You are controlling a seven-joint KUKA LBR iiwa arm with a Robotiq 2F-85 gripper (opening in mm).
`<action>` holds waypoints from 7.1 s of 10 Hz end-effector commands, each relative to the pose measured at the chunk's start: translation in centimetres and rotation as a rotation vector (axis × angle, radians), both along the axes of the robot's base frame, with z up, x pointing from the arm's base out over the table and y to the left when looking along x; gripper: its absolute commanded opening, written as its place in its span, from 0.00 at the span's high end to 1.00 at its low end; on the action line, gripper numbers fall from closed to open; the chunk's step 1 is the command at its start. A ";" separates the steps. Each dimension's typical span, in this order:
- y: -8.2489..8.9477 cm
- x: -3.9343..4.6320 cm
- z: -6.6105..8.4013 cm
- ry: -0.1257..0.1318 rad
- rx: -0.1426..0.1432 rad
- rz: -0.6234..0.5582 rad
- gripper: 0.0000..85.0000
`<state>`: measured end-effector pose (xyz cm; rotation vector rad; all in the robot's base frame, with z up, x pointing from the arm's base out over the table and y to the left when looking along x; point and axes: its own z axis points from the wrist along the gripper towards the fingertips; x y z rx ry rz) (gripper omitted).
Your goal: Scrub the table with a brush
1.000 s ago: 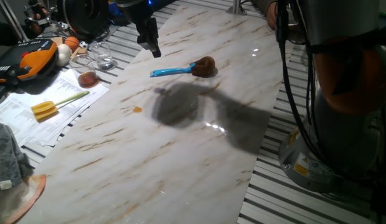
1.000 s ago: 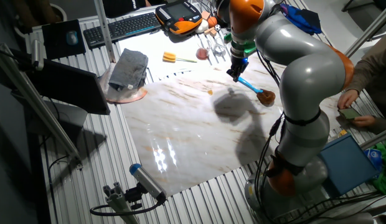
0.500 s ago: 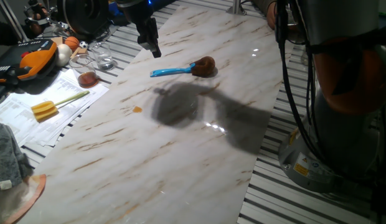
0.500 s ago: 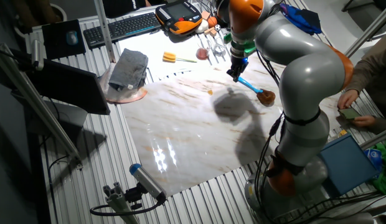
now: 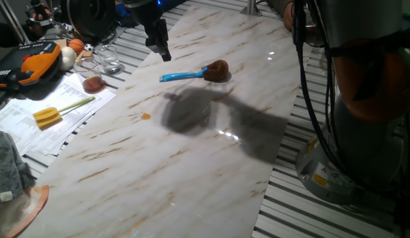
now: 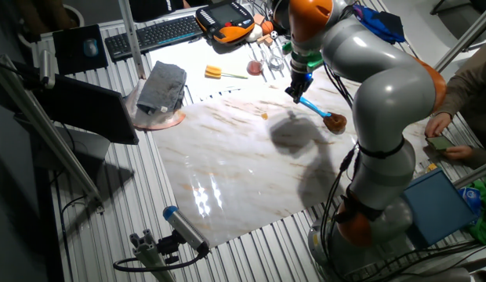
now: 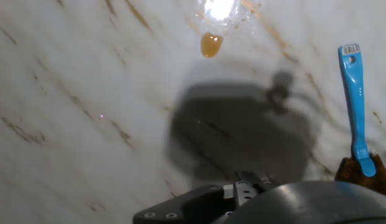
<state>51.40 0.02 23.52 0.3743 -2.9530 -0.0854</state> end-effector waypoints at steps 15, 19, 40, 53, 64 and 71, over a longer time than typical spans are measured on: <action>-5.1 1.84 -4.2 -0.099 -0.150 0.146 0.60; -8.8 2.34 -5.8 -0.106 -0.122 0.181 0.60; -1.9 -0.48 -3.7 -0.100 -0.089 0.162 0.60; -2.1 -0.32 -3.8 -0.144 -0.107 0.036 0.60; -13.4 4.95 -9.5 -0.142 -0.072 0.180 0.40; -14.1 5.17 -14.0 -0.181 -0.048 0.197 0.40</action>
